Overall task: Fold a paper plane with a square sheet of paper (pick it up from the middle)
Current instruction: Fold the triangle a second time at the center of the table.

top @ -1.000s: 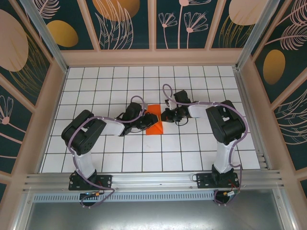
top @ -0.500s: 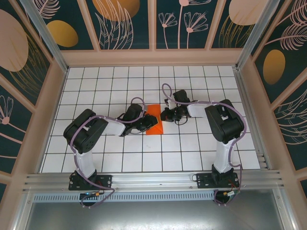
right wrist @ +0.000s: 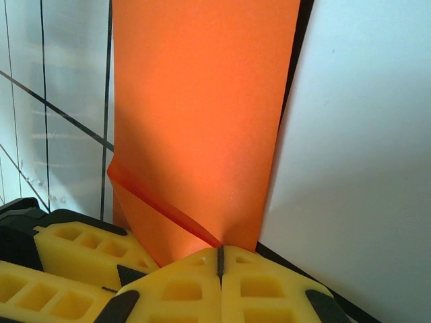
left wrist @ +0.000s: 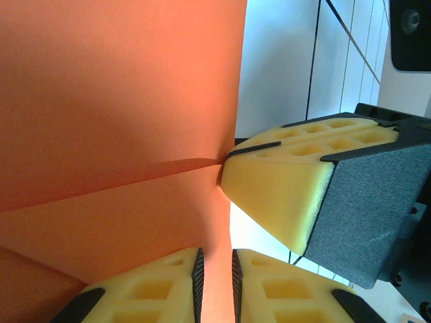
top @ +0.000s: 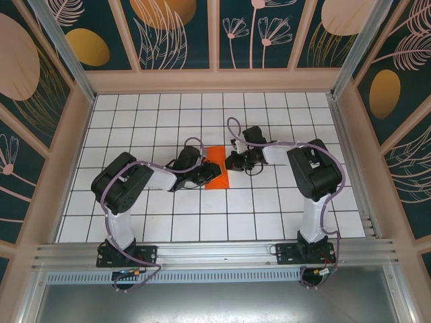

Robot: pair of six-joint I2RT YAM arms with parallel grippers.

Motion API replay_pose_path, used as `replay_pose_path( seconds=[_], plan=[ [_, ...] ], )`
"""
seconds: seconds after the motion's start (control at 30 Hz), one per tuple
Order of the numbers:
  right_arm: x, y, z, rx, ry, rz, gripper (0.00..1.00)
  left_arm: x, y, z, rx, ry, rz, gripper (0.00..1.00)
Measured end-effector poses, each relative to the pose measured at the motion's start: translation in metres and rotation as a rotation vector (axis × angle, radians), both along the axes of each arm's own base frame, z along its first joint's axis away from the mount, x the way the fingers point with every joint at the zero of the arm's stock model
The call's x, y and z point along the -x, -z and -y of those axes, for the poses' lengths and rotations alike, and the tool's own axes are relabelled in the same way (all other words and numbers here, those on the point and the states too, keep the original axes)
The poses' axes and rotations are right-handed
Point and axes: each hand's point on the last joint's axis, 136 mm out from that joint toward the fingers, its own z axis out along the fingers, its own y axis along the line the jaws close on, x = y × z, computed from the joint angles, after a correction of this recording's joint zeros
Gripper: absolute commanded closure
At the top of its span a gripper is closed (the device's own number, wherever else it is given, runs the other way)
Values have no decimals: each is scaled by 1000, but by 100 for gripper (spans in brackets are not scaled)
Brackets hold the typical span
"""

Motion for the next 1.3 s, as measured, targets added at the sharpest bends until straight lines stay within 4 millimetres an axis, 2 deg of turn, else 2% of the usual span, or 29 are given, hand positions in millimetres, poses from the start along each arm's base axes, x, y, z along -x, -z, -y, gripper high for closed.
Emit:
replay_pose_path(
  seconds=[0.17,0.47,0.83,1.07,1.3],
  plan=[
    [0,0,0,0,0,0,98,0,1,0,-1,0,-2,78],
    [-3,0,3,25,22,-1,87,0,2,0,-3,-2,-4,79],
    [-13,-29,7,24,75,65,84,-1,3,-1,-10,-9,-6,81],
    [-2,-19,10,34,82,29,80,-1,3,-2,-11,-13,-7,81],
    [-2,-19,10,32,79,27,79,-1,4,-2,-12,-14,-8,81]
  ],
)
